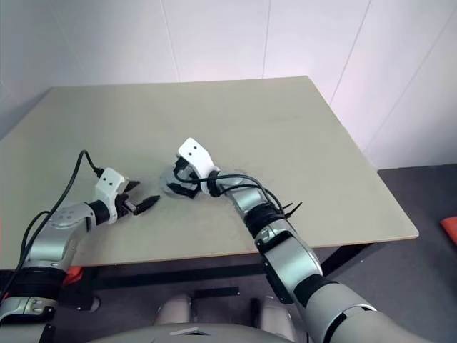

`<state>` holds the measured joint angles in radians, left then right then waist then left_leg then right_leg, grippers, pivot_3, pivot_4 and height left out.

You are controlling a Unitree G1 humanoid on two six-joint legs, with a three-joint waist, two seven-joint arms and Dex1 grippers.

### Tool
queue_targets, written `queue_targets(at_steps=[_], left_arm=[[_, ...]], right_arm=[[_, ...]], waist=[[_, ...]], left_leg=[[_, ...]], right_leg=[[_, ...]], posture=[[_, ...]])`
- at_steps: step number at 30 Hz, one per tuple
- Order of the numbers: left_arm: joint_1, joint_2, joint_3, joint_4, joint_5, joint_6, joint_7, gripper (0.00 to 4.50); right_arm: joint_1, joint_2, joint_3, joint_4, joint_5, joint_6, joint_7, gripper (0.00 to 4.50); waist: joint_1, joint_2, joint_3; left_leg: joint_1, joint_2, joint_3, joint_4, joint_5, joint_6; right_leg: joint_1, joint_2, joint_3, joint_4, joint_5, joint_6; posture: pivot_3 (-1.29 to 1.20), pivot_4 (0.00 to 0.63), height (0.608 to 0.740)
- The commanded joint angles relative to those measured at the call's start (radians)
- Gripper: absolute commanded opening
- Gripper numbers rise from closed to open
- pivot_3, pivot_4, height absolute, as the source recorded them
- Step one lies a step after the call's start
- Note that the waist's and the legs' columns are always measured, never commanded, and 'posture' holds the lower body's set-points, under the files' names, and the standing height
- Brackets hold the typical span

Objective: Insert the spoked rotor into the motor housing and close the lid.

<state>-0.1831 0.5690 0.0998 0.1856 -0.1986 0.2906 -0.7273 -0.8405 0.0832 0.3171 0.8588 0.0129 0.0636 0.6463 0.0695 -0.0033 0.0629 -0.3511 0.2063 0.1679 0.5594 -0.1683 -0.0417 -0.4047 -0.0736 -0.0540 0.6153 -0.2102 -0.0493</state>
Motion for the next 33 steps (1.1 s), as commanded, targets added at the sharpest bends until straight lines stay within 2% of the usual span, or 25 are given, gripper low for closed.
queue_targets(at_steps=[1, 12, 15, 17, 18, 33], left_arm=[[-0.01, 0.027, 0.023, -0.027, -0.004, -0.003, 0.002, 4.5], [0.011, 0.038, 0.04, -0.052, -0.01, 0.008, 0.014, 4.5], [0.019, 0.053, 0.06, -0.042, -0.012, 0.004, 0.019, 4.5], [0.02, 0.063, 0.078, -0.029, -0.012, 0.0, 0.026, 4.5], [0.019, 0.066, 0.084, -0.023, -0.013, -0.002, 0.03, 4.5], [0.033, 0.067, 0.116, -0.003, -0.033, 0.001, 0.028, 4.5]], right_arm=[[-0.035, 0.015, -0.03, 0.009, -0.005, -0.035, -0.005, 4.45], [-0.063, 0.035, -0.06, 0.111, -0.039, -0.074, -0.016, 4.45], [-0.064, 0.036, -0.064, 0.108, -0.042, -0.08, -0.008, 3.87], [-0.063, 0.035, -0.065, 0.098, -0.043, -0.077, -0.001, 3.14], [-0.062, 0.035, -0.065, 0.094, -0.043, -0.077, 0.002, 3.07], [-0.047, 0.016, -0.052, -0.007, -0.049, -0.003, 0.09, 3.07]], waist=[[-0.001, 0.0, 0.0], [-0.001, 0.0, 0.0], [-0.001, 0.0, 0.0], [0.0, 0.0, 0.0], [0.0, 0.0, 0.0], [-0.001, 0.0, 0.0]], left_leg=[[0.0, 0.0, 0.0, 0.0, 0.0, 0.0], [0.001, 0.0, 0.0, 0.003, 0.0, 0.0], [0.001, 0.0, 0.0, 0.003, 0.0, 0.0], [0.001, 0.0, -0.001, 0.003, 0.0, 0.0], [0.001, 0.0, -0.001, 0.003, 0.0, 0.0], [0.0, 0.0, -0.002, 0.004, -0.001, 0.001]], right_leg=[[0.0, 0.0, 0.0, 0.0, 0.0, 0.0], [0.0, 0.0, 0.0, 0.003, 0.0, 0.0], [0.0, 0.0, 0.0, 0.004, 0.0, 0.0], [0.0, 0.0, 0.0, 0.004, 0.0, 0.0], [0.0, 0.0, 0.0, 0.004, 0.0, 0.0], [0.001, 0.0, 0.0, 0.004, 0.0, -0.001]], posture=[[0.0, 0.0, 0.74], [0.0, 0.0, 0.74], [0.0, 0.0, 0.74], [0.0, 0.0, 0.74], [0.0, 0.0, 0.74], [0.0, 0.0, 0.74]])
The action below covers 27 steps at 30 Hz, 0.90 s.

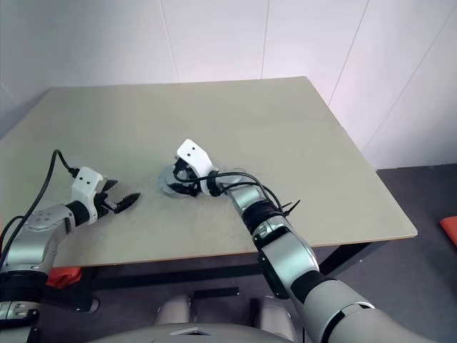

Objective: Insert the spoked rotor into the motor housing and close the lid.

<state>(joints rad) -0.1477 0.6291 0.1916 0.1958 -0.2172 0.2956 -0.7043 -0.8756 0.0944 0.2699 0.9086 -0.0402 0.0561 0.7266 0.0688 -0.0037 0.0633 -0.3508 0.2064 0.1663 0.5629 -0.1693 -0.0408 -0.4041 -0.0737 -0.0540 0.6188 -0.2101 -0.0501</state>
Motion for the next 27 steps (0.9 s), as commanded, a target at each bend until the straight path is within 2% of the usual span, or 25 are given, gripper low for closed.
queue_targets(at_steps=[1, 14, 27], left_arm=[[-0.002, 0.005, 0.022, -0.014, -0.014, -0.004, 0.006, 4.5], [0.024, -0.022, 0.004, -0.053, -0.01, 0.006, 0.017, 4.5], [0.027, -0.026, 0.003, -0.073, -0.012, 0.017, 0.014, 4.5]], right_arm=[[-0.012, 0.004, -0.004, -0.055, 0.002, 0.008, 0.01, 3.07], [-0.038, 0.016, -0.016, 0.008, -0.019, 0.046, -0.06, 3.07], [-0.027, -0.013, 0.073, 0.068, -0.119, 0.069, -0.069, 3.07]], waist=[[0.0, 0.0, 0.0], [0.001, 0.0, 0.0], [0.0, 0.0, 0.0]], left_leg=[[0.0, 0.0, 0.0, 0.0, 0.0, 0.0], [0.001, 0.0, 0.0, 0.0, 0.0, 0.0], [0.005, 0.0, -0.001, 0.0, 0.0, 0.0]], right_leg=[[0.0, 0.0, 0.0, 0.0, 0.0, 0.0], [0.0, 0.0, 0.0, 0.0, 0.0, 0.0], [0.003, 0.0, 0.0, 0.001, -0.001, 0.002]], posture=[[0.0, 0.0, 0.74], [0.0, 0.0, 0.74], [0.0, 0.0, 0.74]])
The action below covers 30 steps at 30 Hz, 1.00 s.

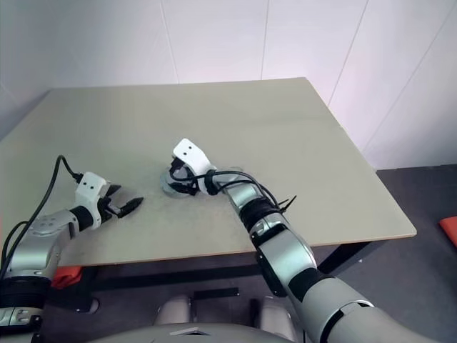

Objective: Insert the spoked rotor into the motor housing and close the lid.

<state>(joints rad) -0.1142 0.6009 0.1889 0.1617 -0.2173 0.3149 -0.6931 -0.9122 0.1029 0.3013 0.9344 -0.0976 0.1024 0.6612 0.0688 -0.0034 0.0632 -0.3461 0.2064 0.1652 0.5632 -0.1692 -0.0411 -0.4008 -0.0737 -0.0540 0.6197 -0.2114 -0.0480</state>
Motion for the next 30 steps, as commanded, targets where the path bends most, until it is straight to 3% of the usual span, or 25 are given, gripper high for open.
queue_targets(at_steps=[1, 20, 30], left_arm=[[-0.006, 0.001, 0.005, -0.043, -0.013, 0.0, 0.003, 4.5], [-0.011, -0.049, -0.026, -0.1, -0.037, 0.041, 0.015, 4.5], [-0.025, -0.014, 0.011, -0.049, -0.025, 0.019, 0.036, 4.5]], right_arm=[[0.014, -0.025, 0.046, 0.037, -0.062, 0.024, 0.006, 3.07], [0.012, -0.024, -0.043, 0.006, 0.054, 0.214, 0.172, 3.07], [0.042, -0.046, 0.063, -0.057, -0.059, 0.139, 0.107, 3.07]], waist=[[0.001, 0.0, 0.0], [0.002, 0.0, -0.001], [0.001, 0.0, -0.001]], left_leg=[[0.001, 0.0, 0.0, 0.0, 0.0, 0.0], [-0.001, -0.001, -0.009, 0.001, -0.005, 0.002], [0.0, -0.001, -0.009, 0.001, -0.006, 0.001]], right_leg=[[0.001, 0.0, 0.0, 0.0, -0.002, 0.003], [0.005, 0.0, 0.001, -0.006, 0.0, -0.002], [0.006, 0.0, 0.0, -0.006, 0.0, -0.002]], posture=[[0.0, 0.0, 0.74], [0.0, 0.0, 0.74], [0.0, 0.0, 0.74]])
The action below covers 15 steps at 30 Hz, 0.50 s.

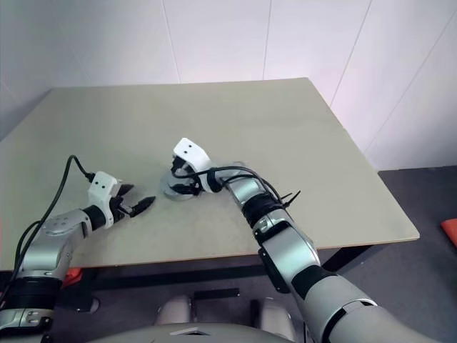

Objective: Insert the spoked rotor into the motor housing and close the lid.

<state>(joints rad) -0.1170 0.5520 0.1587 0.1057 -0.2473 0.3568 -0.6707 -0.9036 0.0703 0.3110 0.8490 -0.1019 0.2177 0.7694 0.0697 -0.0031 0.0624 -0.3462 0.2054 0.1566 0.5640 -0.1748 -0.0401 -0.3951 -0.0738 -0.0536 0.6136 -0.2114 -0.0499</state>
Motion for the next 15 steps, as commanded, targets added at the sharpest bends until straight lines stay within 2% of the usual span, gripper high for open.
queue_targets(at_steps=[1, 5, 15], left_arm=[[-0.024, 0.043, 0.046, 0.019, 0.009, -0.029, 0.016, 4.5], [-0.033, 0.076, 0.064, 0.072, 0.029, -0.058, 0.039, 4.5], [-0.038, 0.068, 0.082, 0.093, 0.023, -0.078, 0.048, 4.5]], right_arm=[[0.034, -0.015, 0.058, 0.027, -0.059, 0.023, -0.006, 3.07], [0.035, -0.017, 0.061, 0.017, -0.059, 0.027, -0.011, 3.07], [0.021, -0.009, 0.015, -0.098, 0.017, 0.113, 0.047, 3.07]], waist=[[0.0, 0.0, 0.0], [0.0, 0.0, 0.0], [0.001, 0.0, 0.0]], left_leg=[[0.001, 0.0, 0.0, 0.0, 0.0, 0.0], [0.002, 0.0, 0.0, 0.0, 0.0, 0.0], [-0.003, 0.0, -0.001, 0.0, 0.0, 0.0]], right_leg=[[0.0, 0.0, 0.0, 0.0, 0.0, 0.0], [0.001, 0.0, 0.0, 0.001, -0.003, 0.005], [-0.002, 0.0, 0.0, 0.0, 0.0, 0.0]], posture=[[0.0, 0.0, 0.74], [0.0, 0.0, 0.74], [0.0, 0.0, 0.74]])
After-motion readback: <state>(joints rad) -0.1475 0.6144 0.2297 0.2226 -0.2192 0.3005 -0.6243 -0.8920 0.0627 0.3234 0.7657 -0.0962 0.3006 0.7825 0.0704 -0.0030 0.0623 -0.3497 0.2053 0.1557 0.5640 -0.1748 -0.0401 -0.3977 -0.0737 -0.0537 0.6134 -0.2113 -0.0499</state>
